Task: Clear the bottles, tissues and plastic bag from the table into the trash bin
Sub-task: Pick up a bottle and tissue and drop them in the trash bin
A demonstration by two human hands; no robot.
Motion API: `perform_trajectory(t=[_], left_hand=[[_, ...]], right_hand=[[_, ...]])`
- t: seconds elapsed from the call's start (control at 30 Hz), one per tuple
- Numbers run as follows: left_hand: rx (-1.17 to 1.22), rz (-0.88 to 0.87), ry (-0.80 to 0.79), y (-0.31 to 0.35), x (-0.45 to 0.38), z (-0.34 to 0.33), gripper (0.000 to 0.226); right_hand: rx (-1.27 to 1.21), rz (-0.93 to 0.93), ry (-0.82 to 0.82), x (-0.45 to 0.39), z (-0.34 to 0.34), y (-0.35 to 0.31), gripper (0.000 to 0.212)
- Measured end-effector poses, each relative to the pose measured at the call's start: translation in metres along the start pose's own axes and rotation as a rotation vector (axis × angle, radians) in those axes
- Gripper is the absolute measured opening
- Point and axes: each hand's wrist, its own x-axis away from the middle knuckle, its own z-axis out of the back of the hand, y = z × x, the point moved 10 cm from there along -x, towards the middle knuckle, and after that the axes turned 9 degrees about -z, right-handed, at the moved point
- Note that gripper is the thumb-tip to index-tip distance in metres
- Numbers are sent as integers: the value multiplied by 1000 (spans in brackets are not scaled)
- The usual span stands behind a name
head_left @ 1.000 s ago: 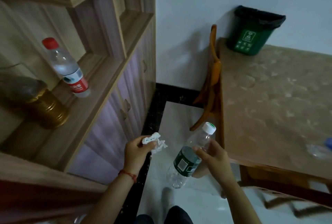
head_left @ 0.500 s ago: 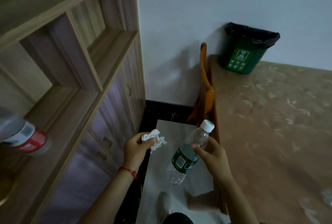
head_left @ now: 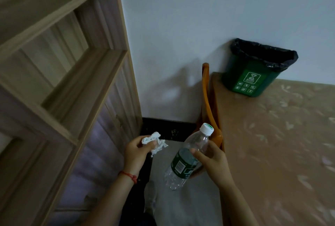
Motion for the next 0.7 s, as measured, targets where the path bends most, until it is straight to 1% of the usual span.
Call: perform_trajectory(t=[0.07,0.17,0.23,0.33,0.4,0.5,0.63,0.7], left_hand=[[-9,-15,-20,3,-34,-9,14],[-6,-43,-69,12,-87,-23,16],[-3,-46,-90,17,-120,-30,16],[-8,-47,-131,21,-165,-43,7],[-15,-45,-145,24,-189,-52,5],[-16,-50,-152,28,-219,-65,11],[-10,-46,-179,34,-258,-89,5],[-17,-57,-179,39,-280,-102,10]], right_hand=[[-28,-17,17,-28,-2,-8,38],[-57,-13,59,-71,-7,-26,28],[-53,0,76,-97,-11,-40,26],[-72,3,96,-129,-16,-58,25],[-88,0,102,-148,-17,-67,25],[-107,-10,112,-175,-16,-76,25],[-133,-24,112,-217,-10,-90,27],[-147,-20,110,-242,-4,-98,30]])
